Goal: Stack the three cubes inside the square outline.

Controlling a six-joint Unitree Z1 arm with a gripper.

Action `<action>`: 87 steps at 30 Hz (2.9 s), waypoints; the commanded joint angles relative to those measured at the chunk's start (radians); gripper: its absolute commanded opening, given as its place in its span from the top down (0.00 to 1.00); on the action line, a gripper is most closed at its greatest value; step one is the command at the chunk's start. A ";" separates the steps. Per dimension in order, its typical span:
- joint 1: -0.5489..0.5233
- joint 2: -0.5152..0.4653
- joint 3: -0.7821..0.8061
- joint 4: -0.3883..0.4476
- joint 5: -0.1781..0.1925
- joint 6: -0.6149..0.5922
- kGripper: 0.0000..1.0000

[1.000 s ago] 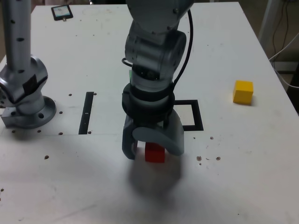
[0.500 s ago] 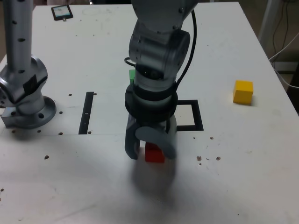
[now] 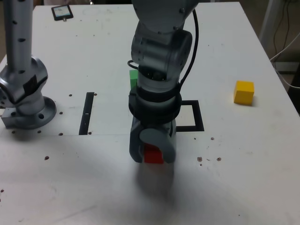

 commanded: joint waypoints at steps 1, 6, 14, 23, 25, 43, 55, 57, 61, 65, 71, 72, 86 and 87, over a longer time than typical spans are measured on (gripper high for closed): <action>0.006 -0.018 0.003 0.004 0.010 0.003 0.80; 0.057 -0.061 -0.034 0.047 0.036 0.037 0.80; 0.237 -0.096 -0.115 0.108 0.061 0.152 0.80; 0.311 -0.028 -0.119 0.098 0.065 0.201 0.80; 0.315 -0.015 -0.121 0.096 0.064 0.206 0.79; 0.333 0.067 -0.134 0.064 0.064 0.242 0.68; 0.333 0.067 -0.137 0.057 0.062 0.269 0.13; 0.333 0.064 -0.135 0.057 0.063 0.269 0.04; 0.333 0.056 -0.133 0.061 0.065 0.269 0.00; 0.333 0.041 -0.144 0.087 0.074 0.269 0.01; 0.352 0.019 -0.240 0.235 0.104 0.302 0.00; 0.359 0.018 -0.269 0.259 0.105 0.314 0.00; 0.431 0.184 -0.744 0.442 0.065 0.512 0.00; 0.431 0.203 -0.764 0.442 0.052 0.520 0.00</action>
